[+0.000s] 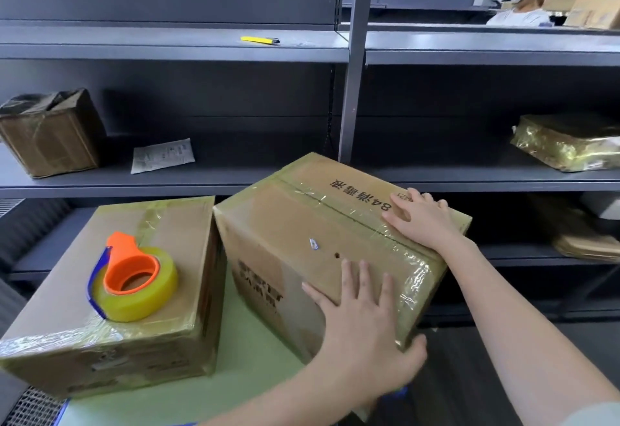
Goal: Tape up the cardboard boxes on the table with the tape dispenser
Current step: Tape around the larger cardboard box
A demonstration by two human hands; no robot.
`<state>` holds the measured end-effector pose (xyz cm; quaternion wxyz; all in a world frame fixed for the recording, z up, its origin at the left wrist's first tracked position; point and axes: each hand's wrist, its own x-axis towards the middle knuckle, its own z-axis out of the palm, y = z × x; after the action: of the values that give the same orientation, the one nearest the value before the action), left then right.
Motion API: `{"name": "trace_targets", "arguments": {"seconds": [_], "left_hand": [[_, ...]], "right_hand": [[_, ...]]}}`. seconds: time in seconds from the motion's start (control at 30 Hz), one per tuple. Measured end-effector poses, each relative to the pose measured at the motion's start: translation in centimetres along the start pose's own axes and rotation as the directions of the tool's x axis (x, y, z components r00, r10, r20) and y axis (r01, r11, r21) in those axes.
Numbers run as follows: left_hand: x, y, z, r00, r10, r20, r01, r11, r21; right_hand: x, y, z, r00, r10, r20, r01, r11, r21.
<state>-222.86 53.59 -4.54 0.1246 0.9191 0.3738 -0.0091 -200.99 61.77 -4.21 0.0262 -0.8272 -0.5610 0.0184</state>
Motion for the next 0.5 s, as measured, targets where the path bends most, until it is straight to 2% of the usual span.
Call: {"name": "trace_targets", "arguments": {"seconds": [0.13, 0.3, 0.37, 0.43, 0.5], "left_hand": [[-0.8, 1.1, 0.4, 0.996, -0.040, 0.077, 0.043, 0.998, -0.038], [-0.7, 0.3, -1.8, 0.979, -0.050, 0.198, 0.087, 0.979, -0.184], [-0.3, -1.1, -2.9, 0.985, -0.052, 0.163, 0.076, 0.987, -0.143], [0.7, -3.6, -3.9, 0.996, -0.059, 0.068, 0.061, 0.997, -0.037], [2.2, -6.6, -4.6, 0.997, -0.078, -0.019, 0.078, 0.997, -0.019]], "right_hand": [[0.4, -1.5, 0.0, 0.994, -0.106, 0.033, 0.107, 0.994, -0.020], [0.0, -2.5, -0.3, 0.992, -0.083, 0.091, 0.084, 0.996, -0.011], [-0.7, -3.3, -0.5, 0.992, -0.062, 0.108, 0.061, 0.998, 0.010], [-1.6, -4.5, -0.9, 0.991, -0.051, 0.127, 0.049, 0.999, 0.017], [-2.8, -6.0, -1.3, 0.987, -0.070, 0.143, 0.069, 0.998, 0.015]]}}
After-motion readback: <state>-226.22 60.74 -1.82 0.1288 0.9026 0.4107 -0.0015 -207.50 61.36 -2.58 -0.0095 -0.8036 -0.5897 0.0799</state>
